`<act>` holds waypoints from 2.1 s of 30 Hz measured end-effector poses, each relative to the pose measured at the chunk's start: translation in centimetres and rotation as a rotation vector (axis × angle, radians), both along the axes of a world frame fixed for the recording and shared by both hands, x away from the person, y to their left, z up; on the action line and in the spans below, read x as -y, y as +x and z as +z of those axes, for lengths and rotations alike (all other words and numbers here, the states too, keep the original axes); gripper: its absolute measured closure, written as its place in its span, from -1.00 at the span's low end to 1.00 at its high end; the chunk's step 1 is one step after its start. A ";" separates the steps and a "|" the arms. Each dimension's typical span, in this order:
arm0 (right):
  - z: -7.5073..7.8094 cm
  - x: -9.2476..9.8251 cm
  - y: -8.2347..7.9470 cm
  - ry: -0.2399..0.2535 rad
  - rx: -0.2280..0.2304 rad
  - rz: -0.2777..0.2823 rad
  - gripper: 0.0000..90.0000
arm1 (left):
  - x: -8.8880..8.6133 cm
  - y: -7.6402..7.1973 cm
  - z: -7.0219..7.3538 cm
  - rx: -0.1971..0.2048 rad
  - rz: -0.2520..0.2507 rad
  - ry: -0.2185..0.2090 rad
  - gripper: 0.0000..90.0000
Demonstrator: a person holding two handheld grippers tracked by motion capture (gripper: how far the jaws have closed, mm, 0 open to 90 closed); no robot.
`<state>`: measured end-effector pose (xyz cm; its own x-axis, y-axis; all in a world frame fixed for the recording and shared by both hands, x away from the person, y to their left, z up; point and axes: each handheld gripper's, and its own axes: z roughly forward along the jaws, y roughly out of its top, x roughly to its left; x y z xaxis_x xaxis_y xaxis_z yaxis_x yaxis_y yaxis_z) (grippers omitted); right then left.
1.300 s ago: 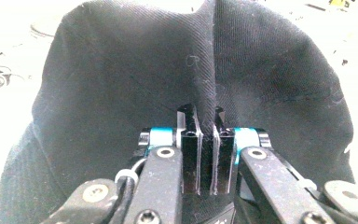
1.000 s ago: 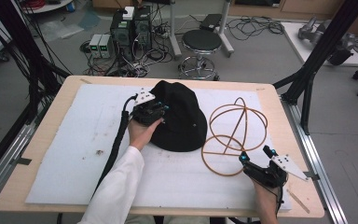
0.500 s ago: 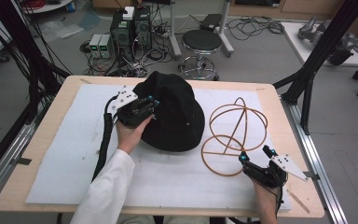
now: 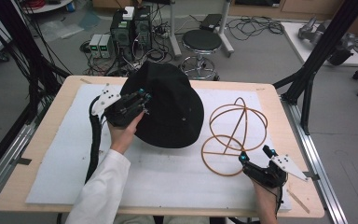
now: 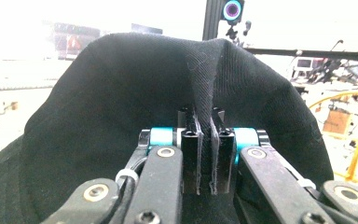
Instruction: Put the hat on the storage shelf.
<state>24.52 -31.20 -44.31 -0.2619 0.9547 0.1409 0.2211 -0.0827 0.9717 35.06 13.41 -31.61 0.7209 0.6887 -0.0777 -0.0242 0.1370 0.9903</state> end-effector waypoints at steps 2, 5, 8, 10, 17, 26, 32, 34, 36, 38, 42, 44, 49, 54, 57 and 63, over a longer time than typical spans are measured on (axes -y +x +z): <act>0.0 0.0 0.0 -0.001 0.001 0.002 -0.82 | -0.1 -0.2 0.4 0.018 -0.008 -0.010 0.90; 0.0 0.0 0.0 -0.002 0.002 0.001 -0.82 | -0.3 -0.6 1.4 0.043 -0.026 -0.032 0.91; 0.0 0.0 0.0 -0.002 0.001 0.001 -0.82 | -0.4 -0.9 2.2 0.061 -0.033 -0.042 0.91; 0.0 0.0 0.0 -0.002 0.002 0.002 -0.82 | -0.5 -1.4 3.4 0.079 -0.052 -0.063 0.91; 0.0 0.0 0.0 0.000 0.004 0.004 -0.82 | -0.5 -2.4 5.5 0.120 -0.105 -0.121 0.91; 0.0 0.0 0.0 0.002 0.005 0.004 -0.82 | 0.0 -3.8 7.9 0.191 -0.160 -0.152 0.91; 0.0 0.0 0.0 0.004 0.004 0.000 -0.82 | 0.6 -4.3 9.2 0.221 -0.195 -0.185 0.91; 0.0 0.0 0.0 0.005 0.004 0.001 -0.82 | 1.2 -4.4 9.9 0.235 -0.214 -0.198 0.91; 0.0 0.0 0.0 0.004 0.005 0.004 -0.82 | 1.8 -4.3 10.3 0.238 -0.234 -0.214 0.91; 0.0 0.0 0.0 -0.001 0.005 0.004 -0.82 | 2.5 -4.2 10.5 0.242 -0.249 -0.220 0.91; 0.0 0.0 0.0 0.001 0.007 0.001 -0.82 | 3.9 -4.0 10.8 0.246 -0.282 -0.227 0.91; 0.0 0.0 0.0 0.001 0.006 0.004 -0.82 | 4.5 -3.8 10.9 0.243 -0.293 -0.240 0.91; 0.0 0.0 0.0 0.002 0.008 0.006 -0.82 | 6.0 -3.5 11.1 0.229 -0.325 -0.258 0.91; 0.0 0.0 0.0 0.002 0.009 0.005 -0.82 | 7.8 -2.8 11.1 0.217 -0.357 -0.270 0.91; 0.1 0.0 0.0 0.006 0.008 0.002 -0.82 | 8.2 -2.6 11.1 0.206 -0.370 -0.279 0.91; 0.1 -0.1 0.1 0.004 0.008 -0.002 -0.82 | 10.6 -1.8 10.6 0.167 -0.394 -0.280 0.91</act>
